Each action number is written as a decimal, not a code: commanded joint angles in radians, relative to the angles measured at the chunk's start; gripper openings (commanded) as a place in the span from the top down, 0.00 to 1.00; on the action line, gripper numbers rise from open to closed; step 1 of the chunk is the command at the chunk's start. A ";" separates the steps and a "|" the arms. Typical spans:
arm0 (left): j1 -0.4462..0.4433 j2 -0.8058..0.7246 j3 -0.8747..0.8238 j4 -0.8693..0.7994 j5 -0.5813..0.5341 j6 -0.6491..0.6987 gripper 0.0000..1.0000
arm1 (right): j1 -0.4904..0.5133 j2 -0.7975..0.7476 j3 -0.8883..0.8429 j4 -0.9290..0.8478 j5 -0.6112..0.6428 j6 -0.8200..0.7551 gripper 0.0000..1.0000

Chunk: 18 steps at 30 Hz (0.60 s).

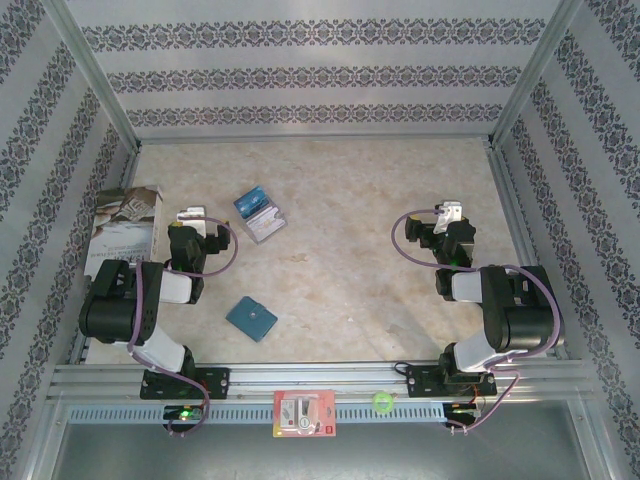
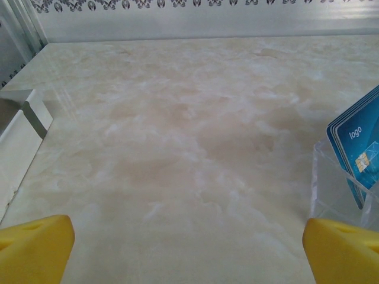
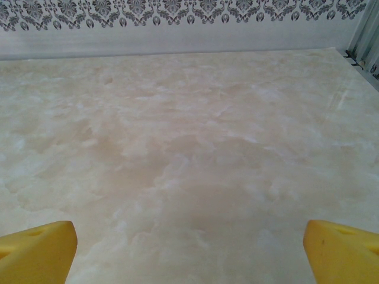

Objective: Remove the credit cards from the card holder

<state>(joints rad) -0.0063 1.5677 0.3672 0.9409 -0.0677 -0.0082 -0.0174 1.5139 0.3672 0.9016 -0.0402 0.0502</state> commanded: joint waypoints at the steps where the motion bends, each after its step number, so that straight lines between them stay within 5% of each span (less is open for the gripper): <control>1: -0.007 -0.148 0.041 -0.172 -0.066 -0.019 0.01 | -0.004 -0.105 0.056 -0.146 0.049 0.020 0.02; 5: -0.007 -0.300 0.132 -0.451 -0.199 -0.172 0.01 | 0.026 -0.205 0.130 -0.380 0.187 0.060 0.02; 8: -0.006 -0.360 0.094 -0.346 -0.238 -0.312 0.01 | 0.084 -0.239 0.180 -0.486 0.387 0.097 0.02; 11: 0.004 -0.434 0.067 -0.383 -0.352 -0.629 0.01 | 0.095 -0.232 0.254 -0.602 0.509 0.282 0.02; 13: 0.023 -0.522 0.054 -0.579 -0.411 -1.003 0.01 | 0.060 -0.245 0.283 -0.721 0.414 0.493 0.02; 14: 0.058 -0.548 0.035 -0.590 -0.349 -1.104 0.01 | 0.037 -0.250 0.286 -0.777 0.383 0.629 0.02; 16: 0.133 -0.540 -0.019 -0.423 -0.135 -1.112 0.01 | -0.029 -0.224 0.257 -0.713 0.169 0.737 0.02; 18: 0.146 -0.501 -0.044 -0.270 -0.044 -1.104 0.01 | -0.054 -0.150 0.253 -0.646 0.027 0.780 0.02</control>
<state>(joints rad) 0.1154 1.0351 0.3595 0.5522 -0.2646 -0.9005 -0.0402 1.3014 0.6304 0.2832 0.1894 0.5987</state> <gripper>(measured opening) 0.992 0.982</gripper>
